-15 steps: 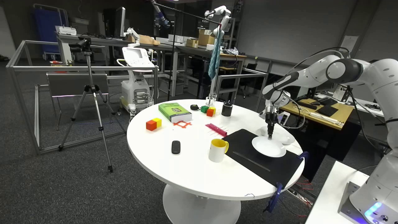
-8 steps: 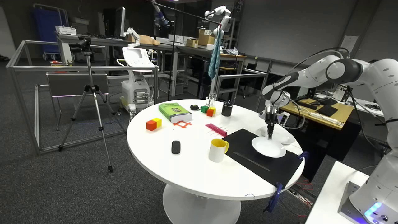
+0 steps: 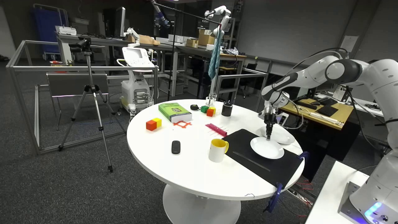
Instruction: Place the smaller white plate on the black mat between the fork and knife
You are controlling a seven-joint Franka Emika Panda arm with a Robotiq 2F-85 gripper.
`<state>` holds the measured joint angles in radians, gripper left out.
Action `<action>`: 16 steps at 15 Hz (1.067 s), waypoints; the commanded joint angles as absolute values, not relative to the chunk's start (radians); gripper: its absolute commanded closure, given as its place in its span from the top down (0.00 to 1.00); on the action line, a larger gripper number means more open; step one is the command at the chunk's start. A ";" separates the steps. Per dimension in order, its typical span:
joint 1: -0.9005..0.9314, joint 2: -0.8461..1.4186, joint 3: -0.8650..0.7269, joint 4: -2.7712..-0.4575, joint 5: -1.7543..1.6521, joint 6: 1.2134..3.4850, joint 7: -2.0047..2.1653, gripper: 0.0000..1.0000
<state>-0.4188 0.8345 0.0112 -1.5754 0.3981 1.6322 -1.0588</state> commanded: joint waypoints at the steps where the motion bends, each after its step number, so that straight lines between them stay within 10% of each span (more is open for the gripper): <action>1: -0.415 0.829 0.016 -1.586 0.403 1.645 -1.087 0.01; 16: -0.419 0.880 0.022 -1.534 0.413 1.665 -1.072 0.01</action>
<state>-0.4129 0.8732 0.0156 -1.5560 0.3999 1.6621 -1.0590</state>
